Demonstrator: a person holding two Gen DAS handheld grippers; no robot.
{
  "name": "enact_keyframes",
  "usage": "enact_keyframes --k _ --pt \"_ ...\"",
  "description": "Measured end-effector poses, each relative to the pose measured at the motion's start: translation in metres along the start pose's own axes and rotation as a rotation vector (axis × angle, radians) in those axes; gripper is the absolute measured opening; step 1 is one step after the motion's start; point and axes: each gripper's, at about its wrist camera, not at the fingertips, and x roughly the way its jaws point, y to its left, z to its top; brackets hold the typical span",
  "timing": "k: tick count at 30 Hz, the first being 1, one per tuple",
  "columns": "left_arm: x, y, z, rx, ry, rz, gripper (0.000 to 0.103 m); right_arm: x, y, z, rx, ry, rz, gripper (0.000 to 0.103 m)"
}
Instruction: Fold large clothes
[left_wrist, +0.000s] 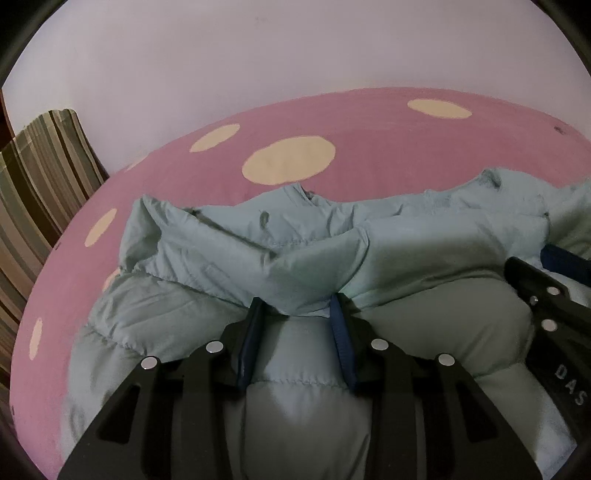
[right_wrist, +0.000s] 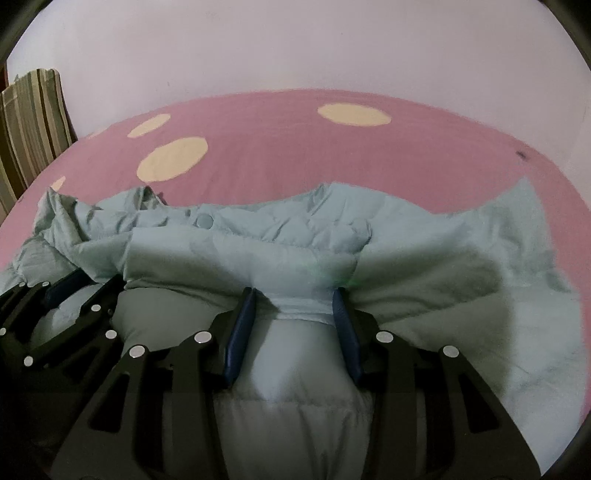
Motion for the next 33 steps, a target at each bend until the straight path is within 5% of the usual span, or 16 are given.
enact_keyframes --k 5,11,16,20,28,33 --pt "-0.046 0.021 -0.014 -0.084 -0.048 -0.055 0.04 -0.052 0.009 -0.013 -0.026 -0.071 0.037 0.043" --pt "-0.013 0.001 -0.035 0.028 0.024 -0.025 0.04 -0.013 0.027 -0.038 -0.08 0.041 -0.012 0.045" --pt "-0.037 0.021 -0.025 0.032 0.006 -0.06 0.042 -0.038 0.017 -0.028 -0.053 0.024 0.021 0.052" --pt "-0.065 0.069 -0.032 -0.062 -0.043 0.004 0.072 -0.082 -0.02 -0.039 0.007 -0.059 -0.041 0.074" --pt "-0.061 0.159 -0.064 -0.267 0.048 0.0 0.08 -0.101 -0.11 -0.067 0.12 -0.001 -0.17 0.087" --pt "-0.033 0.155 -0.069 -0.262 0.12 -0.12 0.083 -0.08 -0.138 -0.073 0.226 0.07 -0.081 0.091"
